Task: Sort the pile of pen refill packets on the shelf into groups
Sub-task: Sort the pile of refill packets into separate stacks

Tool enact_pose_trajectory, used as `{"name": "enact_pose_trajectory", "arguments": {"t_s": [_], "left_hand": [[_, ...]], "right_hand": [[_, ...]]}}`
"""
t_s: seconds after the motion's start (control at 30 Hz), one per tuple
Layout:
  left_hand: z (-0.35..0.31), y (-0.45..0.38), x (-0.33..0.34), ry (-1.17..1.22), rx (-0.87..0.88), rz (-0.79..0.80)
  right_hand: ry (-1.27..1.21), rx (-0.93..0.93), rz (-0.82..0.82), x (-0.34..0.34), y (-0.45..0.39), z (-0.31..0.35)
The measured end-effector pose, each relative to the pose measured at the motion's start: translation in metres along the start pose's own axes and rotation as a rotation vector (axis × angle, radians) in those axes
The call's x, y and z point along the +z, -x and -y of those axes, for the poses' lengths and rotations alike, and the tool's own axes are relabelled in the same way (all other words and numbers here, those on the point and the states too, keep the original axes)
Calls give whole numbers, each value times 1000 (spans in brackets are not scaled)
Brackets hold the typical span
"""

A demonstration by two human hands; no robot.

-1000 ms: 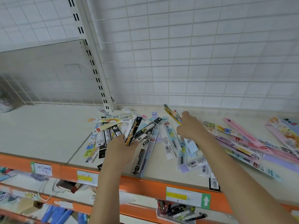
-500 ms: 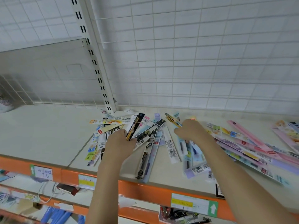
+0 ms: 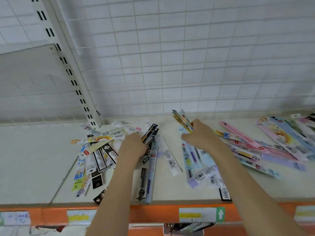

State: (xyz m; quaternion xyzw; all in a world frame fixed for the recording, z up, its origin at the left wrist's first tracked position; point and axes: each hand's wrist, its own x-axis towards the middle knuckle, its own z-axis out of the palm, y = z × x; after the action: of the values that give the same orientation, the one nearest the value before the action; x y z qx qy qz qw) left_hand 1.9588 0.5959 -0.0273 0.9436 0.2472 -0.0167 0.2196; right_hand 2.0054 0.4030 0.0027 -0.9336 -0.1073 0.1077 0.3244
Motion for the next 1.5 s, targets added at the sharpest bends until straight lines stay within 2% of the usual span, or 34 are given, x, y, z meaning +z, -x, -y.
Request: {"name": "enact_pose_trajectory", "arguments": {"t_s": [0.23,0.47,0.6,0.77,1.0,1.2,1.4,1.5], "left_hand": [[5,0,-14,63,58,35],[8,19,-39,401,144,45],[0,36,-38,606,156,-29],[-29,59,-37,705,173,-137],[-104,76,-8,829,116,-161],[-208,100,49,904,124,-75],[-299,111,100,909,107,156],[-338,111,116,892,120,210]], "right_hand": [[110,78,-76,6,14,-5],[5,85,-81,23,21,1],[-15,24,-209,24,28,9],[-138,-18,-368,-2,38,5],[-281,-126,-366,-67,40,-54],[-332,-48,-477,-150,37,-142],[-421,171,-215,-216,19,-229],[-426,222,-150,-234,6,-258]]}}
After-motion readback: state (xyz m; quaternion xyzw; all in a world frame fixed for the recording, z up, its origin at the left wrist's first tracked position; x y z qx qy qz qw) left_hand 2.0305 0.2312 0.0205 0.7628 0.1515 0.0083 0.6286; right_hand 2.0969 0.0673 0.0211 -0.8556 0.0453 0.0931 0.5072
